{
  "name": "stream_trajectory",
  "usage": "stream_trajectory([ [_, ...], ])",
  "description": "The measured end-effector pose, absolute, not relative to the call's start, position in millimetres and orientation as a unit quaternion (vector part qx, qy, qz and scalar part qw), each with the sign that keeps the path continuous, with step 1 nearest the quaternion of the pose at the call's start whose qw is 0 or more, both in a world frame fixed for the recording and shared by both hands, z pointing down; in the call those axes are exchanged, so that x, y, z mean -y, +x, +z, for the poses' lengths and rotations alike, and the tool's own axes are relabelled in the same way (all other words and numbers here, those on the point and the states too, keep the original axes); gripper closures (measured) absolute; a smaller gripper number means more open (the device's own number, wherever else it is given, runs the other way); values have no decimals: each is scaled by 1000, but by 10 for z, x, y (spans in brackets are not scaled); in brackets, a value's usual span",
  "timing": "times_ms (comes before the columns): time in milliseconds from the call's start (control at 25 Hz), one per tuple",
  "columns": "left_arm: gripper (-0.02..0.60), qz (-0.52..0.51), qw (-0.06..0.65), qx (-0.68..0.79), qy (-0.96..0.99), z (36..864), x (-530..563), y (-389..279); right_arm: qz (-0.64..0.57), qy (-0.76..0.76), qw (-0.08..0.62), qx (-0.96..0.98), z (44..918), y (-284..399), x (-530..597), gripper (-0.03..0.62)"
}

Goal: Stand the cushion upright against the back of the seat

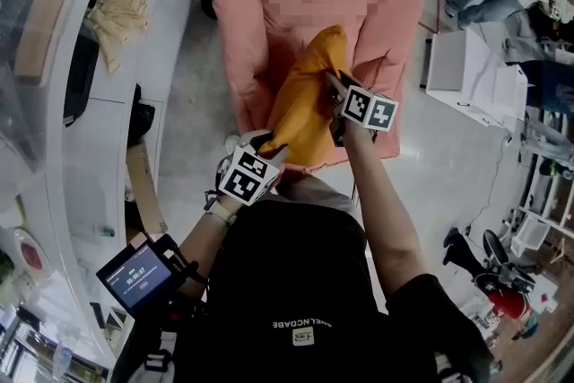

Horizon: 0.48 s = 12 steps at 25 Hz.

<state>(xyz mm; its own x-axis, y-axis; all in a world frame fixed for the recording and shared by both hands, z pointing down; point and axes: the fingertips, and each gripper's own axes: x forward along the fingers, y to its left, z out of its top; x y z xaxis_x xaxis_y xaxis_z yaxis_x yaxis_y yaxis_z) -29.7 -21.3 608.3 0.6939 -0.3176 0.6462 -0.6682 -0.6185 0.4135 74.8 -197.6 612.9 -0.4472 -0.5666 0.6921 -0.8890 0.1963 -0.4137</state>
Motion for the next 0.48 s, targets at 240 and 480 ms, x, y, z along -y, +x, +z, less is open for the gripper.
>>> stream_trajectory([
  [240, 410, 278, 270, 279, 879, 5596, 264, -27, 393, 510, 138, 753, 5645, 1226, 1920, 476],
  [480, 415, 287, 196, 270, 898, 5155, 387, 191, 405, 545, 57, 732, 5224, 1671, 1844, 498],
])
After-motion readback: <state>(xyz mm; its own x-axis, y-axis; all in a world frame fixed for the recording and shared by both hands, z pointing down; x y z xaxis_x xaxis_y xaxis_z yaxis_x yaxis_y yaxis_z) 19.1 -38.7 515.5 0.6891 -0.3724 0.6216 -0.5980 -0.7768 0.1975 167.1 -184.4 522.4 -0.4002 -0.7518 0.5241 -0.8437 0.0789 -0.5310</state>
